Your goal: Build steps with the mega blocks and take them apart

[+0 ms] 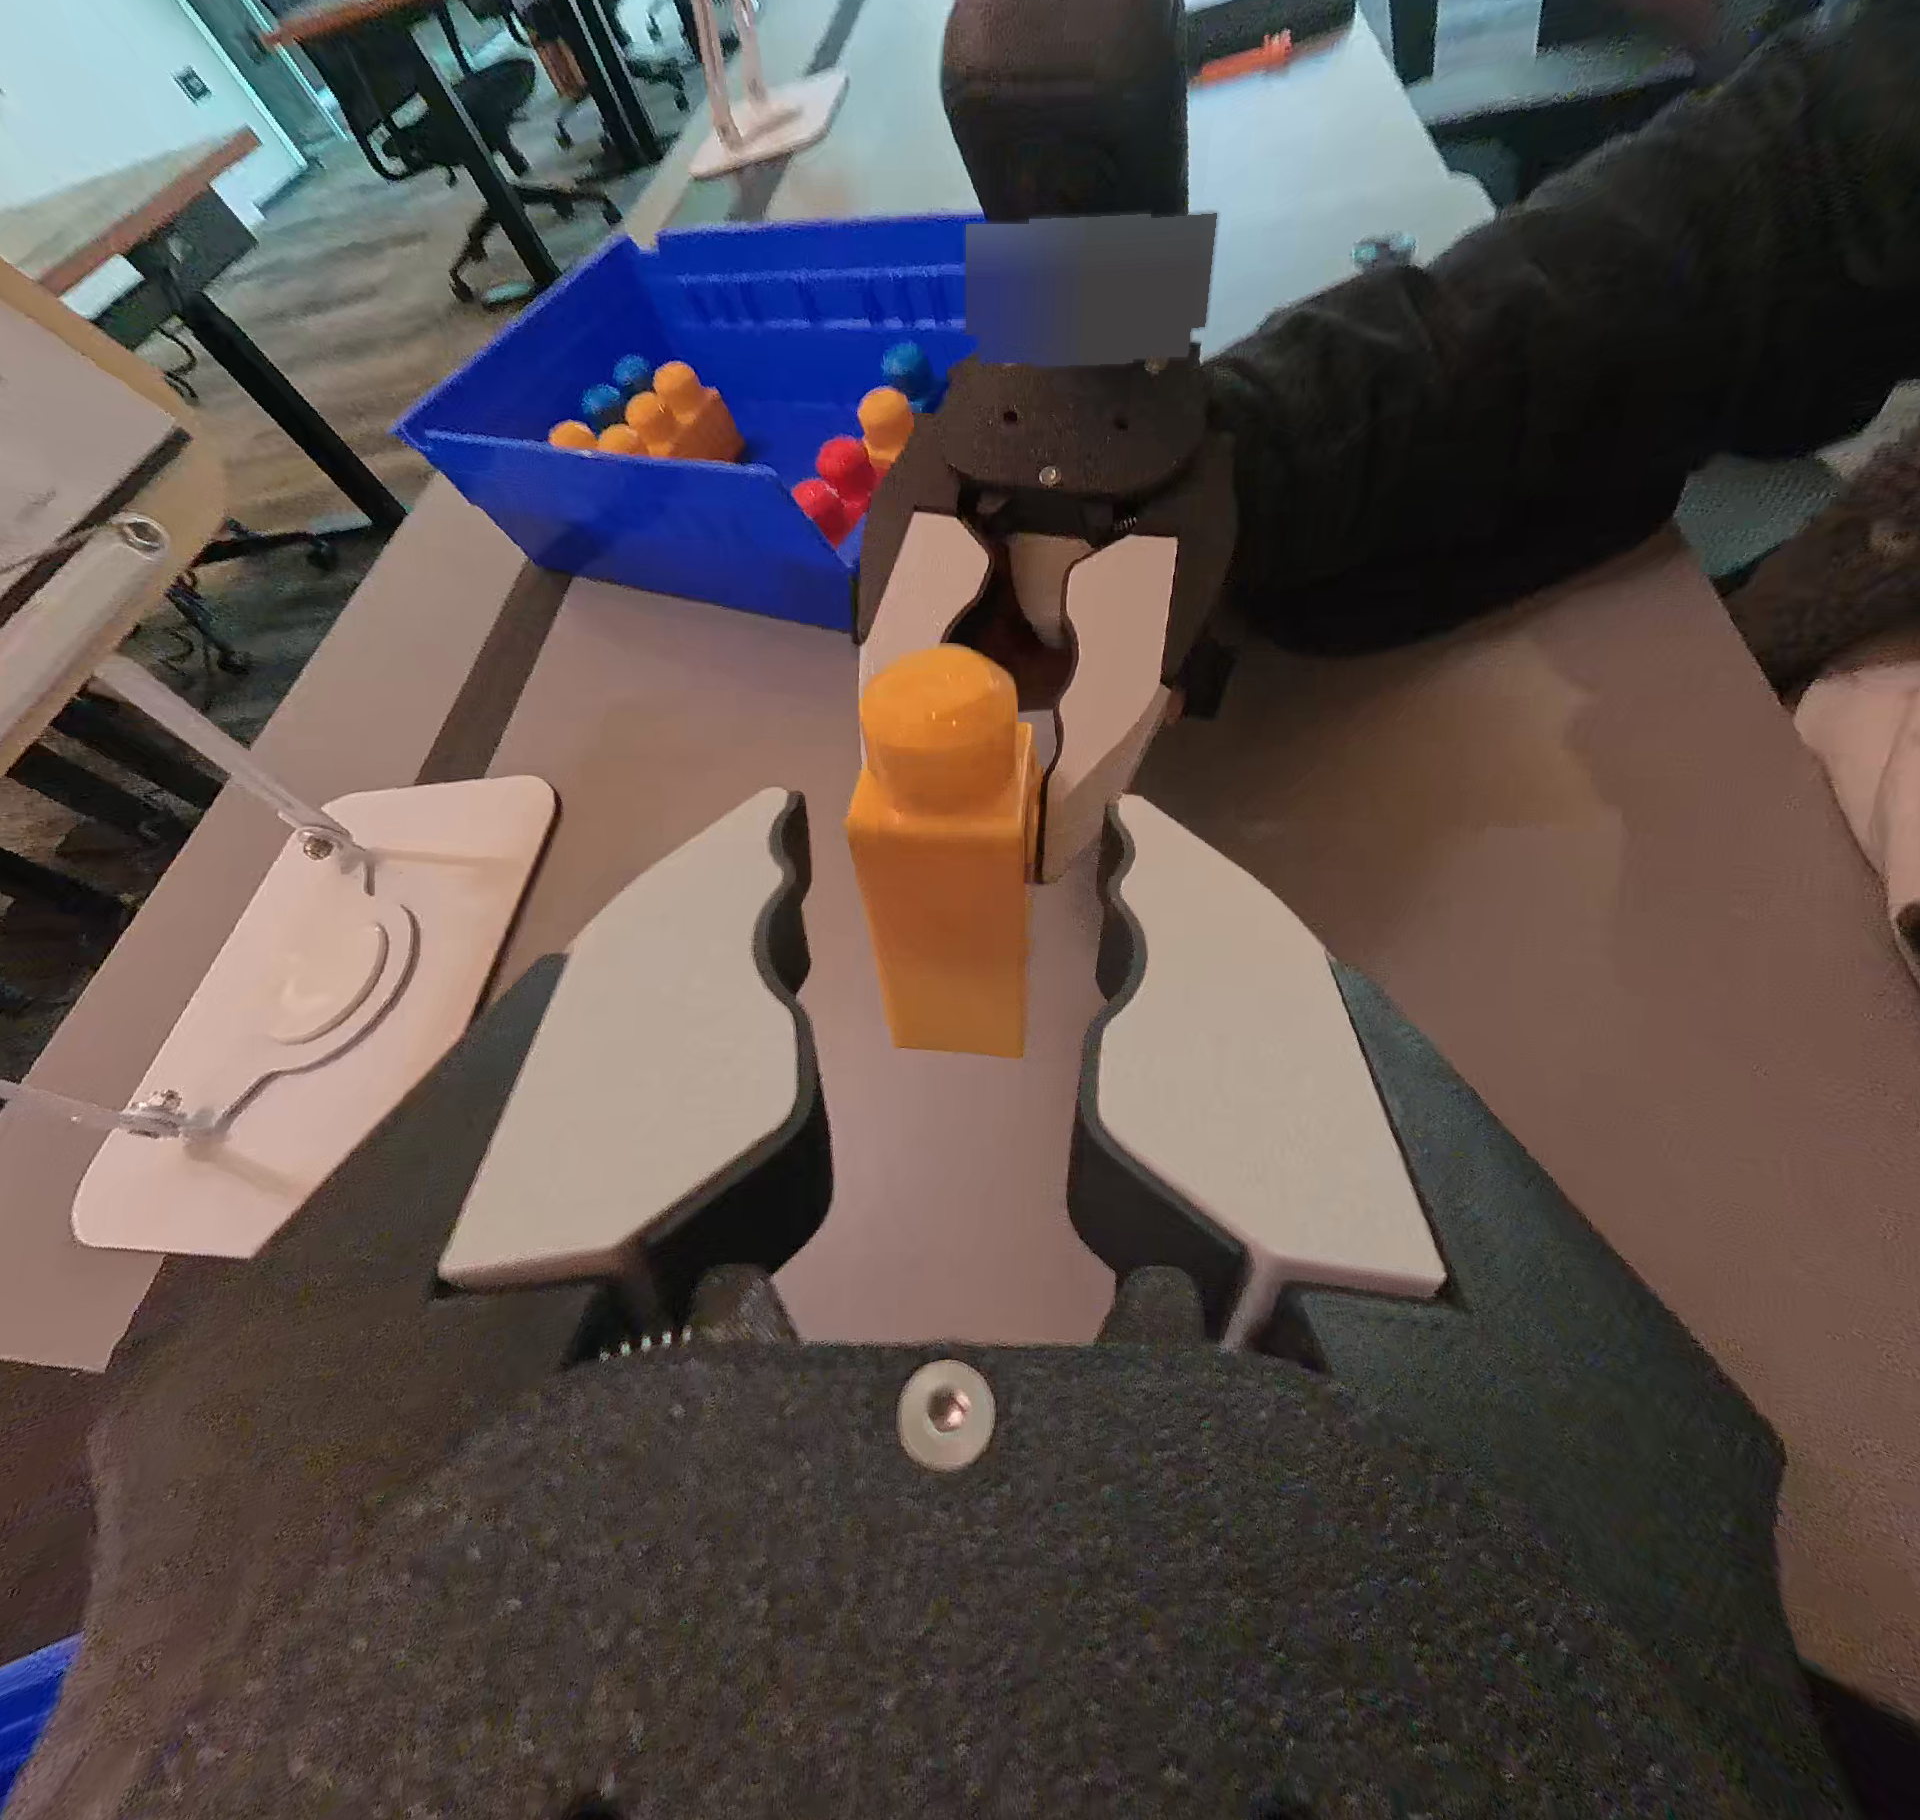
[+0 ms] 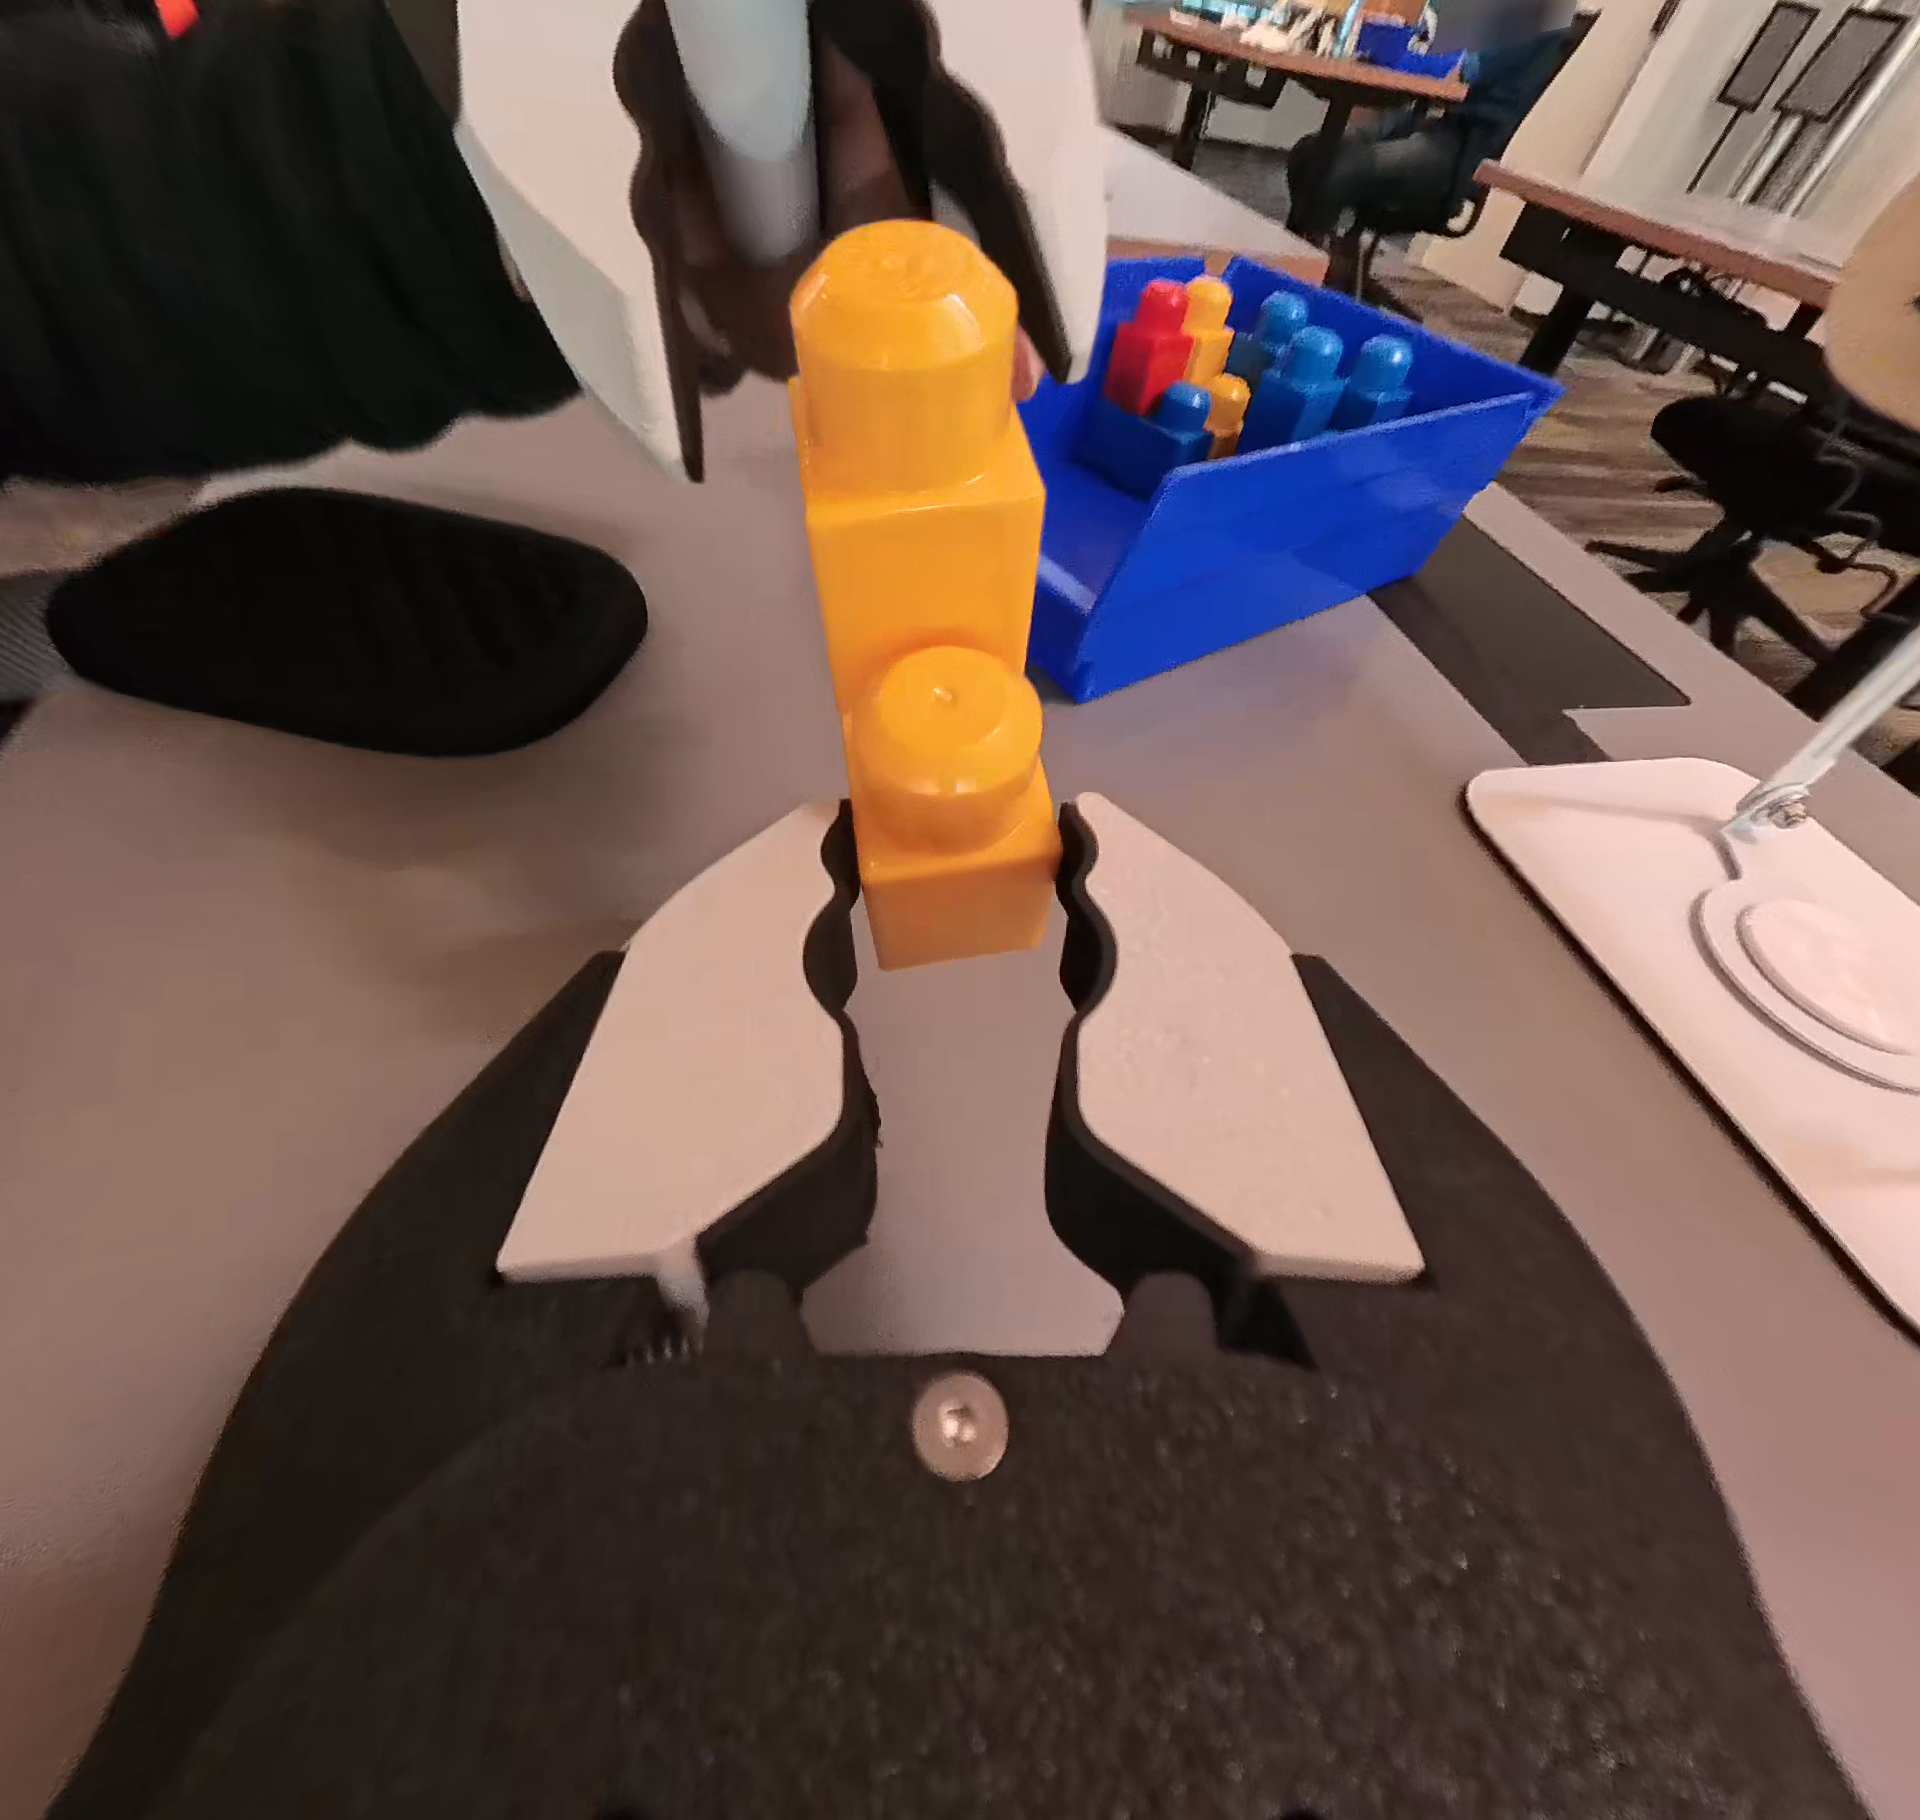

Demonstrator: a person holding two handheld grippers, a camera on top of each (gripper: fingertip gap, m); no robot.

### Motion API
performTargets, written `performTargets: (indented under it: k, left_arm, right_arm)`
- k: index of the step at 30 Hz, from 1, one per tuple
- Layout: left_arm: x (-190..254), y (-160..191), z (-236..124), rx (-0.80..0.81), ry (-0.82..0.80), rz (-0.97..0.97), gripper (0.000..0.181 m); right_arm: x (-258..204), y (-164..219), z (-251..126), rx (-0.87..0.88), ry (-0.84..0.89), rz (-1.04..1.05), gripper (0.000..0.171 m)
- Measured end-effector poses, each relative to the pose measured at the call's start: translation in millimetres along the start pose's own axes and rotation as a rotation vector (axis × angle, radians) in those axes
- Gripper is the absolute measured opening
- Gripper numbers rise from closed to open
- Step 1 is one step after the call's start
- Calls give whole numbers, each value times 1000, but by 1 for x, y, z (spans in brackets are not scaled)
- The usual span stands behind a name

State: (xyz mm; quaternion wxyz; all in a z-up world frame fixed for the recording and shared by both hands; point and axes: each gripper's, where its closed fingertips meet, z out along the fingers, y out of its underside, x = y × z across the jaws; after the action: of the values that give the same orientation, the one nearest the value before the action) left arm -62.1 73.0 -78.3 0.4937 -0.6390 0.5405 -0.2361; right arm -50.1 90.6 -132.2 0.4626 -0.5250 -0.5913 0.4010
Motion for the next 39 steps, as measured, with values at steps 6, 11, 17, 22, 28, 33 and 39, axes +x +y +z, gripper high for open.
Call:
performTargets:
  k: [6,11,17,22,28,33,39]
  left_arm:
    - [-7,-20,0,239,-60,-105,61]
    - [-2,-29,10,345,-58,-150,62]
    - [0,-38,14,456,-59,-203,53]
    - [0,-41,11,512,-43,-248,37]
    - [1,-37,10,495,-22,-267,37]
    - [1,-33,12,472,-15,-262,37]
    - [4,-11,22,344,9,-228,37]
  right_arm:
    - [6,-36,-20,214,-23,107,37]
    - [4,-58,-34,373,-91,195,37]
    - [-2,-67,-38,449,-144,235,36]
    - [-5,-65,-34,448,-162,246,37]
    - [-7,-64,-31,436,-160,240,37]
    - [-6,-58,-31,347,-151,186,37]
    - [3,-61,-51,199,-99,40,57]
